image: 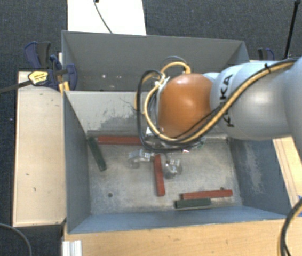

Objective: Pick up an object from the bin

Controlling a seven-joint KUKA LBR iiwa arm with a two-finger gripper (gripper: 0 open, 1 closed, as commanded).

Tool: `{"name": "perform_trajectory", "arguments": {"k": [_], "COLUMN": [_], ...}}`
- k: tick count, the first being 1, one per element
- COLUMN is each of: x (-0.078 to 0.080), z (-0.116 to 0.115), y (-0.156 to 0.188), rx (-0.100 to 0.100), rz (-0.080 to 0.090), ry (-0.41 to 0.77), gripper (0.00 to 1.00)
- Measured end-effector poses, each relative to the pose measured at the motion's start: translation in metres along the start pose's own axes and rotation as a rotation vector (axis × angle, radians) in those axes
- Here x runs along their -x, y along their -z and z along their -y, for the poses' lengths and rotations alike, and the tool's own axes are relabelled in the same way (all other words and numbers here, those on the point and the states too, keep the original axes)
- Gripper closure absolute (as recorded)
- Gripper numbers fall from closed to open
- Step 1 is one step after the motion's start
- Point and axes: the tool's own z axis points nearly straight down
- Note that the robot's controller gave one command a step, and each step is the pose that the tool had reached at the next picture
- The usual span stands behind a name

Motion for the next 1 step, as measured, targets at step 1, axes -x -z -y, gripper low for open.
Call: {"name": "perform_trajectory", "arguments": {"k": [1], "x": [-0.0001], "z": [0.0001], "y": [0.0001], "rx": [0.000], "rz": [0.000], "ry": [-0.003], "gripper": [1.00]}}
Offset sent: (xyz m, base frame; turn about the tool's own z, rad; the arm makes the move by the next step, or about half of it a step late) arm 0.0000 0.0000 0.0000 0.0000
